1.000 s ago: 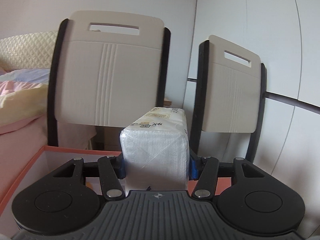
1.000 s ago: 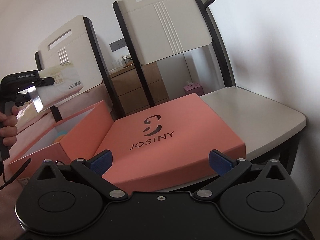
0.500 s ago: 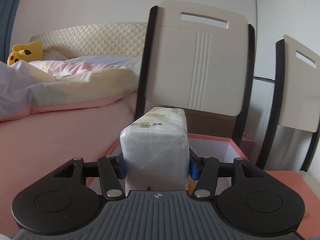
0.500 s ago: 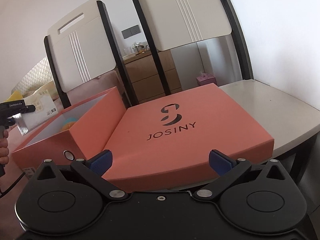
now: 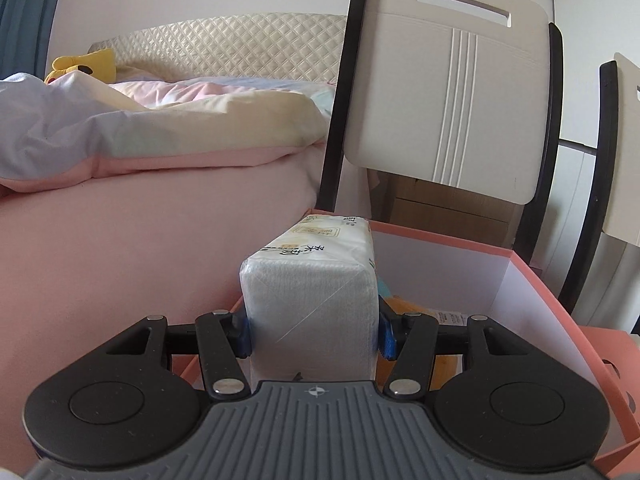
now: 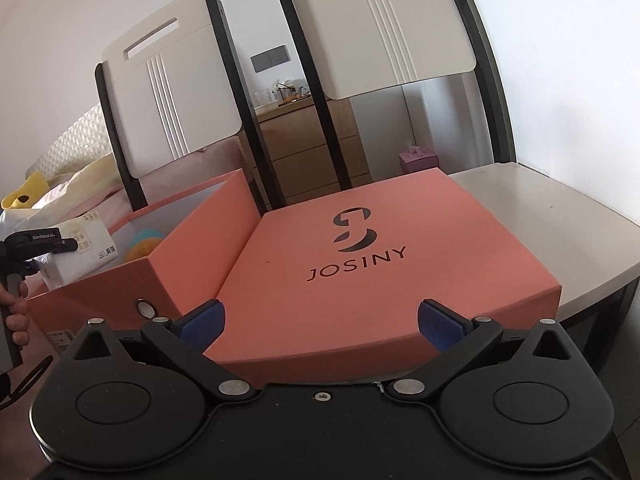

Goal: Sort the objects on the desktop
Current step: 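Lift and carry the tissue pack with the left gripper over the pink box, then open the left gripper to drop the tissue pack into the box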

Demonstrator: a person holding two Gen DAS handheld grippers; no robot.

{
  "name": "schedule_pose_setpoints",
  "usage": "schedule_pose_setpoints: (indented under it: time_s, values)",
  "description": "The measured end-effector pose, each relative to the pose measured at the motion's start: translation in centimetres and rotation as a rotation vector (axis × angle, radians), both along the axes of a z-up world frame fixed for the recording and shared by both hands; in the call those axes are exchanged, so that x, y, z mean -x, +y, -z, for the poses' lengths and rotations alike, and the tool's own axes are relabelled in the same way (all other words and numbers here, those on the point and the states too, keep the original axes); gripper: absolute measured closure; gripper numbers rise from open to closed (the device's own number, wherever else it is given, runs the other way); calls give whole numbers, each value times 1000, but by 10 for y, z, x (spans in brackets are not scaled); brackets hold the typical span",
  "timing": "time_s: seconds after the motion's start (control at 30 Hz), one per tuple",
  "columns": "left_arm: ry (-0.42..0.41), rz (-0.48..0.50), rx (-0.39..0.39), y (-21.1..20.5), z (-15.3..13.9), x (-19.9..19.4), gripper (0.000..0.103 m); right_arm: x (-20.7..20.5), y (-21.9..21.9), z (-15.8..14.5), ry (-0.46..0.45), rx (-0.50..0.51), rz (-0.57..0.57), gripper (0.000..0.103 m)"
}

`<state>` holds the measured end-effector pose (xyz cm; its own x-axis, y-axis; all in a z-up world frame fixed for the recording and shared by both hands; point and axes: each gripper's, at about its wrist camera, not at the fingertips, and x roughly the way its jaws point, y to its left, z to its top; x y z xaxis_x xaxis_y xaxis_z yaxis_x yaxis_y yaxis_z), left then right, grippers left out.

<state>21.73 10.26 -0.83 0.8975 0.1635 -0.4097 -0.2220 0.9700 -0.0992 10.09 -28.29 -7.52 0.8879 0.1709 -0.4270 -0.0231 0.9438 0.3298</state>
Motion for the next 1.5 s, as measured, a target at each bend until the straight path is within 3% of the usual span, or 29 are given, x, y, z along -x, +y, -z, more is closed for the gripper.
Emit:
schedule_pose_setpoints:
  time_s: [0.47, 1.03, 1.17, 1.5]
  values:
    - [52, 2, 11, 1, 18, -7, 43, 5, -3, -1, -11, -4, 17, 1]
    - [47, 0, 10, 0, 16, -7, 38, 19, -11, -3, -39, -23, 41, 1]
    - [-5, -11, -21, -4, 10, 0, 12, 22, -12, -5, -48, -24, 43, 1]
    - [-69, 30, -38, -19, -10, 28, 8, 37, -15, -13, -98, -17, 50, 1]
